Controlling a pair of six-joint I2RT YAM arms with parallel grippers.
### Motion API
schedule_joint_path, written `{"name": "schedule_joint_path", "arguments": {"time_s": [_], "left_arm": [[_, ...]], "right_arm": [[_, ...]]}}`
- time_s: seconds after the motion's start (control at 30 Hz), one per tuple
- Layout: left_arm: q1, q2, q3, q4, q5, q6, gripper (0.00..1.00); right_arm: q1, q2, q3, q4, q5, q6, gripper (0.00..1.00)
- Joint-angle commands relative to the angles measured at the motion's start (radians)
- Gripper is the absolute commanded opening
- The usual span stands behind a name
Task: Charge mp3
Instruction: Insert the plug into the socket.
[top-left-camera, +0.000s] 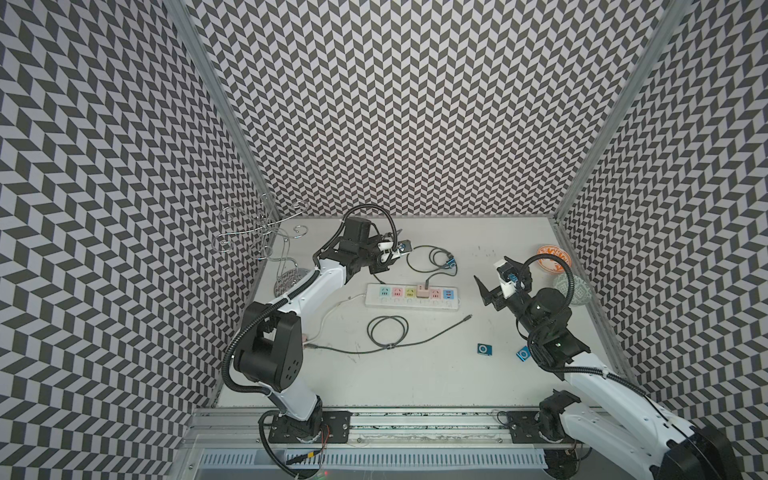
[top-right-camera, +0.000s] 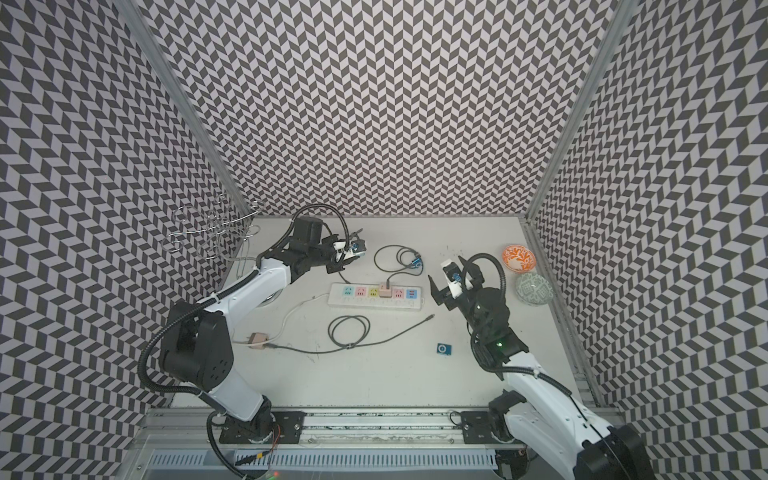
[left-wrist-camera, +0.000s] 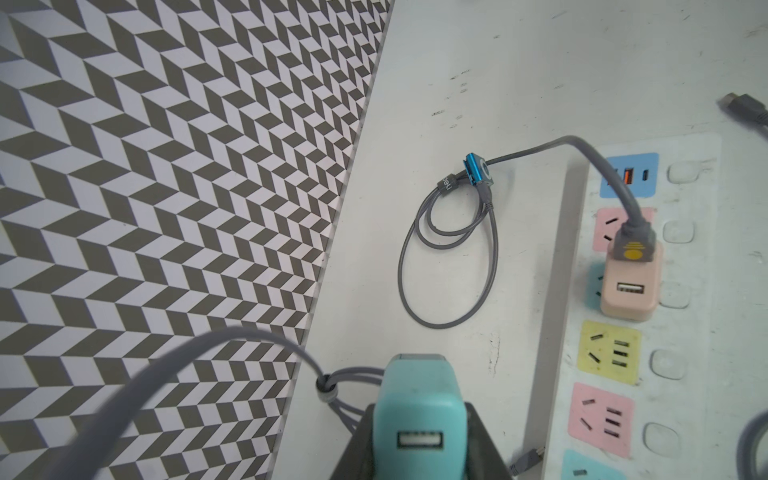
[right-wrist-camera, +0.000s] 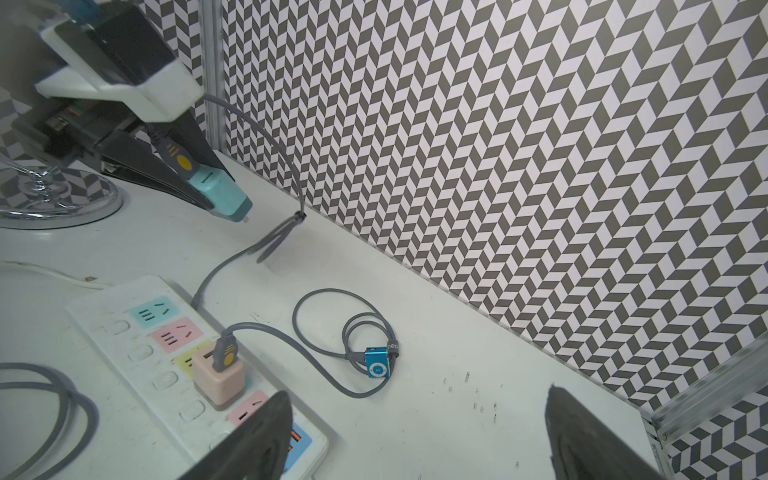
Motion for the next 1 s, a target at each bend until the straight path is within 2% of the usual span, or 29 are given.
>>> {"name": "schedule_joint_path", "arguments": {"time_s": [0.0, 0.23, 0.47, 0.97], "left_arm": [[-0.023, 0.038, -0.017, -0.032, -0.002, 0.064, 0.0], [-0.038, 0.075, -0.044, -0.069, -0.044, 0.079, 0.0], [-0.039, 0.069, -0.088, -0.119, -0.039, 0.072, 0.0], [-0.044, 0.077, -0.088, -0.227, -0.023, 0.088, 0.0]], "right_arm": [[-0.006, -0.024, 0.025, 0.001, -0.018, 0.013, 0.93], [-0.008, -0.045, 0.014, -0.022, -0.013, 0.003, 0.93], [-0.01, -0.036, 0.003, -0.012, -0.02, 0.002, 0.93], [-0.012, -0.026, -0.007, -0.002, -0.04, 0.009, 0.93]]}}
